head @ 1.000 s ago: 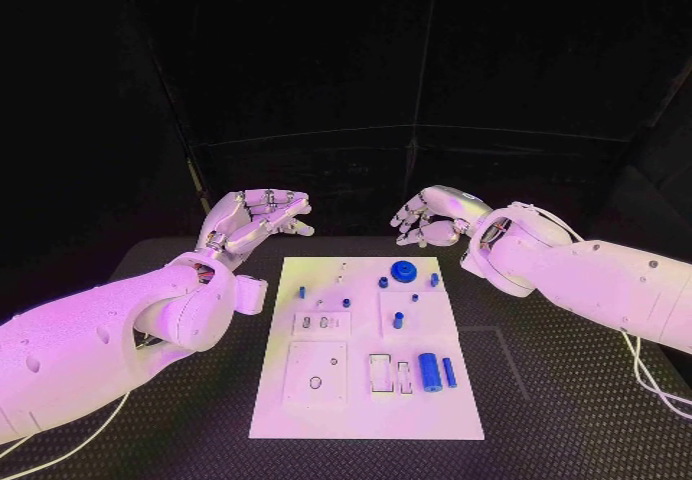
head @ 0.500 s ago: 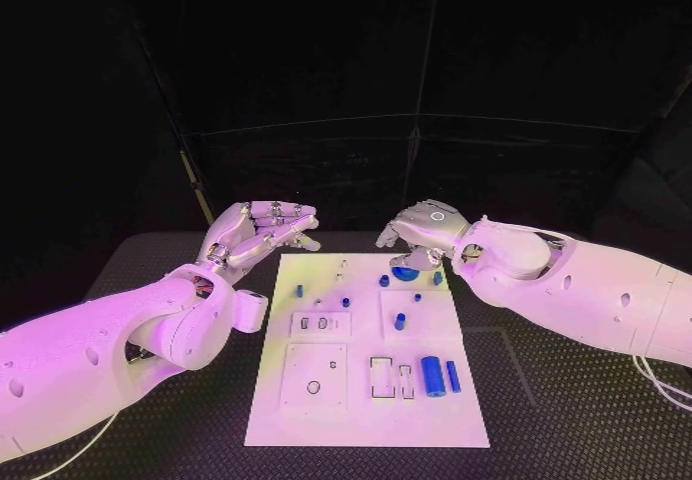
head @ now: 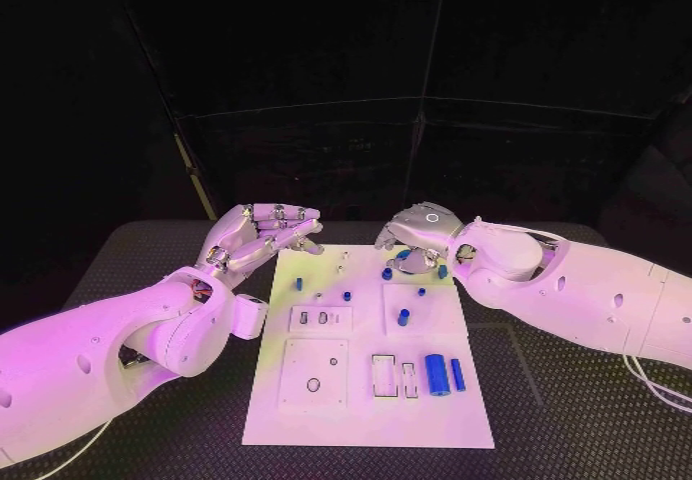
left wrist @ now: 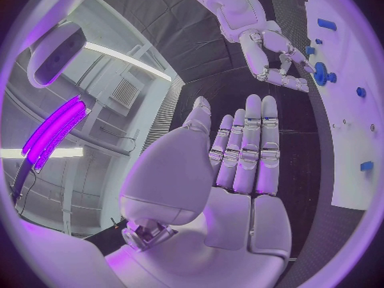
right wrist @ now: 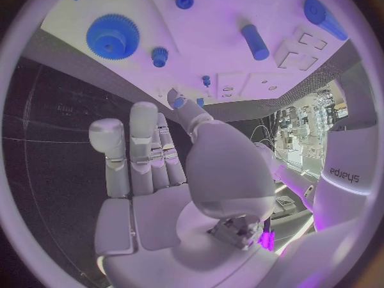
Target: Assemble the parts on the task board
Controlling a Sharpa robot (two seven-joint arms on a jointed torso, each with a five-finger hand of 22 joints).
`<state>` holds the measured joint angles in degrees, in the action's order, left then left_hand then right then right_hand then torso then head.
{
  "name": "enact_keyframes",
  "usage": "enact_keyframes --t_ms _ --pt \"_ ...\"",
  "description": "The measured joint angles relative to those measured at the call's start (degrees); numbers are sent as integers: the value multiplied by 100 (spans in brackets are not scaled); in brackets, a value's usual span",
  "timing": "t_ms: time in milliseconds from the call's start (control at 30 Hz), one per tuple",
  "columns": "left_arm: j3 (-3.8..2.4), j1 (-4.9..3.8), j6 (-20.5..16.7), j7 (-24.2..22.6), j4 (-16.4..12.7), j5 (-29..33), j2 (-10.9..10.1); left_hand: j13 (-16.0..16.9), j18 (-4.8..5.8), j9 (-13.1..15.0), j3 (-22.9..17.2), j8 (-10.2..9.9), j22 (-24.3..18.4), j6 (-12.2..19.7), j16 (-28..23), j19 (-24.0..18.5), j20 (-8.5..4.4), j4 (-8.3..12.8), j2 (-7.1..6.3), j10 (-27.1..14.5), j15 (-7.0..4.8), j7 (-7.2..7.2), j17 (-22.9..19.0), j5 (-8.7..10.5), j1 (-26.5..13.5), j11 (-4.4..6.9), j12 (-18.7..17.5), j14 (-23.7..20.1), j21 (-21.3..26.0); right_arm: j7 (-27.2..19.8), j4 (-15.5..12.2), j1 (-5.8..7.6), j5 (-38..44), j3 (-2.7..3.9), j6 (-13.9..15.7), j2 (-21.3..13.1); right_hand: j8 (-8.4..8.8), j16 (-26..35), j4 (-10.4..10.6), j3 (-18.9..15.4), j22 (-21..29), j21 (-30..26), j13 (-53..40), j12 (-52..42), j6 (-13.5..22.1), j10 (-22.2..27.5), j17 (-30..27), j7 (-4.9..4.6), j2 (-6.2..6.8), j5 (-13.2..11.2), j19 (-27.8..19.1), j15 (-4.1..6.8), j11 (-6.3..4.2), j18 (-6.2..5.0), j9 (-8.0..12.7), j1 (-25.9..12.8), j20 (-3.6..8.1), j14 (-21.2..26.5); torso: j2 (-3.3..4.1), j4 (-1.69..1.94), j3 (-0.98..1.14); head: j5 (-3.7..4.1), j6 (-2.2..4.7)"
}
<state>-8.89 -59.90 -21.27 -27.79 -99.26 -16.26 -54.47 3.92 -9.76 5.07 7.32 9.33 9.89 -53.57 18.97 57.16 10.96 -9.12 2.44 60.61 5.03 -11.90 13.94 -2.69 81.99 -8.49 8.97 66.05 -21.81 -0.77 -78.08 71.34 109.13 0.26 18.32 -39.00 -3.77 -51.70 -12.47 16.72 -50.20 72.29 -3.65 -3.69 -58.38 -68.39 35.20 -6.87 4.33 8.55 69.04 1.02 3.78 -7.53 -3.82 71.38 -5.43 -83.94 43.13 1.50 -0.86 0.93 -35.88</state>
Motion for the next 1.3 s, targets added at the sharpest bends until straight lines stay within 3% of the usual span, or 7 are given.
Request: enact_keyframes --t_ms 333,500,667,867,967,1133,1300 --pt "-5 0 -42 44 -25 -13 -44 1 1 -39 63 -97 -72 -8 -139 -19 42 37 3 20 40 -8 17 0 -59 -21 -118 -104 101 120 76 -5 -137 -4 -262 19 0 -281 73 69 -168 111 0 0 64 198 201 22 140 0 21 -20 72 -1 5 -36 -21 -20 118 1 -7 5 20" --pt "-7 0 -47 80 -20 -16 -34 -5 2 -64 122 -168 -119 -8 -353 374 34 79 34 20 20 -8 8 0 -90 -21 -234 -228 101 156 114 -5 -179 -4 -333 51 0 -414 133 41 -246 177 0 0 130 280 303 47 162 0 40 -42 92 -2 4 -14 -40 1 160 10 -7 5 26" --pt "-7 0 -45 113 -11 -19 -29 -5 3 -84 159 -239 -176 -8 -439 705 -8 116 56 20 20 -8 -5 0 -112 -21 -327 -228 101 170 139 -10 -223 -4 -399 66 0 -546 170 79 -357 243 0 0 153 279 439 29 162 -1 102 -42 92 -2 4 -14 -62 1 176 12 -4 2 11" --pt "-7 0 -40 138 8 -21 -15 -4 3 -84 168 -239 -227 -8 -501 761 -25 125 56 20 -2 -8 -16 0 -112 -21 -365 -205 133 170 156 -20 -280 -4 -469 95 0 -703 212 120 -491 317 -6 0 153 279 581 29 158 6 146 -42 92 3 4 -11 -58 1 181 12 -2 -20 -12" --pt "-7 0 -39 144 12 -22 -11 -4 3 -87 175 -266 -257 -8 -545 765 -29 132 78 20 -2 -8 -26 0 -133 -20 -365 -205 168 166 184 -22 -309 -4 -511 113 0 -805 252 161 -590 363 -6 0 153 259 676 29 121 30 203 -41 72 90 4 27 -61 1 183 11 -2 -20 -15" --pt "-7 0 -38 147 15 -23 -7 -4 3 -89 175 -266 -279 -29 -551 788 -9 132 78 41 -2 13 -32 0 -133 1 -395 -205 198 165 248 -43 -345 -4 -605 150 -18 -991 297 301 -757 465 -5 0 38 161 834 -86 115 30 267 -41 64 89 -6 33 -59 1 185 11 -2 -18 -29" --pt "-8 0 -36 147 18 -24 -3 -4 2 -89 198 -305 -383 -51 -666 767 11 155 125 64 -2 -8 -50 0 -133 -22 -430 -205 373 160 283 -56 -369 -6 -690 181 -38 -1101 324 424 -871 540 -5 0 -62 102 944 -96 115 60 327 -41 62 89 -8 33 -42 1 191 8 1 -25 -40"
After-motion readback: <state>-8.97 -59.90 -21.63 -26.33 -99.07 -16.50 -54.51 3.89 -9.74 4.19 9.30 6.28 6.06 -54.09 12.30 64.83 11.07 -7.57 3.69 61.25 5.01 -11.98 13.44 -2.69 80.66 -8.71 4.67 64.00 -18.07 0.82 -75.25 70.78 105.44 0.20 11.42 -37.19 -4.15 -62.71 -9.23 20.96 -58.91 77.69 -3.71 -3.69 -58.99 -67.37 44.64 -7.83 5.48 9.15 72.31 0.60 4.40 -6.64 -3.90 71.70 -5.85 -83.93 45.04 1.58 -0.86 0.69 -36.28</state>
